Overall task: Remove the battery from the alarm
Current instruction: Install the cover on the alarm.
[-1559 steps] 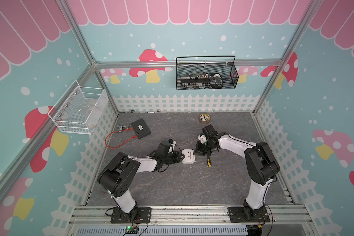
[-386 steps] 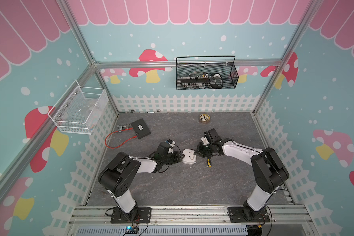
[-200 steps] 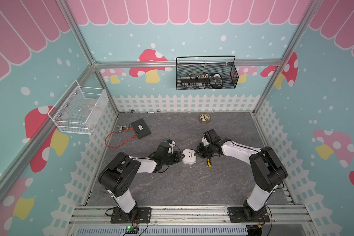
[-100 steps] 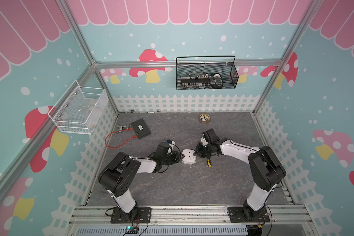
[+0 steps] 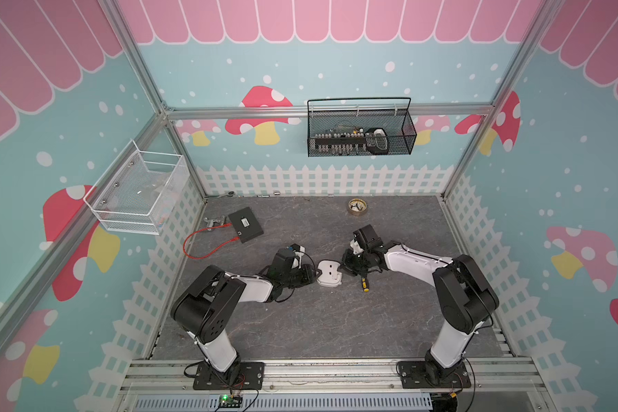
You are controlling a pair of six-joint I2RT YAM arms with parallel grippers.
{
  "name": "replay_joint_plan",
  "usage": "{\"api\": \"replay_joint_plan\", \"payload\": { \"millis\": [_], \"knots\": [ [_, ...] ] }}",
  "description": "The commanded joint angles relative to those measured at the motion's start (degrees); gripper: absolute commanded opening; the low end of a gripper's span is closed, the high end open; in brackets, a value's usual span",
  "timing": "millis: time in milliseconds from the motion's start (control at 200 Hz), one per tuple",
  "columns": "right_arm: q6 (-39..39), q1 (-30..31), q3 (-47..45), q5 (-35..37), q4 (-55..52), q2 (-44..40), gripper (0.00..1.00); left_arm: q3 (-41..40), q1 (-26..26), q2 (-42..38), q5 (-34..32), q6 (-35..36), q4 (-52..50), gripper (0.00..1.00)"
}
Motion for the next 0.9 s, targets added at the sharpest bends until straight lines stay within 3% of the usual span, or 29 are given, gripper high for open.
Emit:
{"api": "replay_joint_plan", "payload": {
  "millis": [0, 335, 675, 746, 866, 896],
  "knots": [
    [0.0, 0.7, 1.0, 0.8, -1.5, 0.5, 0.14, -1.6, 0.3, 1.8, -0.6, 1.1, -3.7, 0.32],
    [-0.5, 0.6, 1.3, 2.0, -3.2, -0.7, 0.30, -1.7, 0.4, 1.5, -0.7, 1.1, -3.7, 0.32],
    [-2.1, 0.6, 2.8, 6.2, -8.2, -3.7, 0.36, -1.8, 0.5, 1.2, -0.9, 1.3, -4.1, 0.32],
    [-2.4, 0.6, 2.7, 6.5, -8.8, -4.6, 0.30, -1.7, 0.4, 1.1, -0.9, 1.3, -4.3, 0.32],
    [-3.5, 1.0, 2.7, 7.4, -9.9, -6.2, 0.01, -1.5, 0.4, 1.1, -1.1, 1.3, -4.7, 0.32],
    [-3.8, 1.3, 2.9, 7.5, -10.5, -6.2, 0.00, -1.5, 0.4, 1.0, -1.2, 1.4, -4.8, 0.32]
  ]
}}
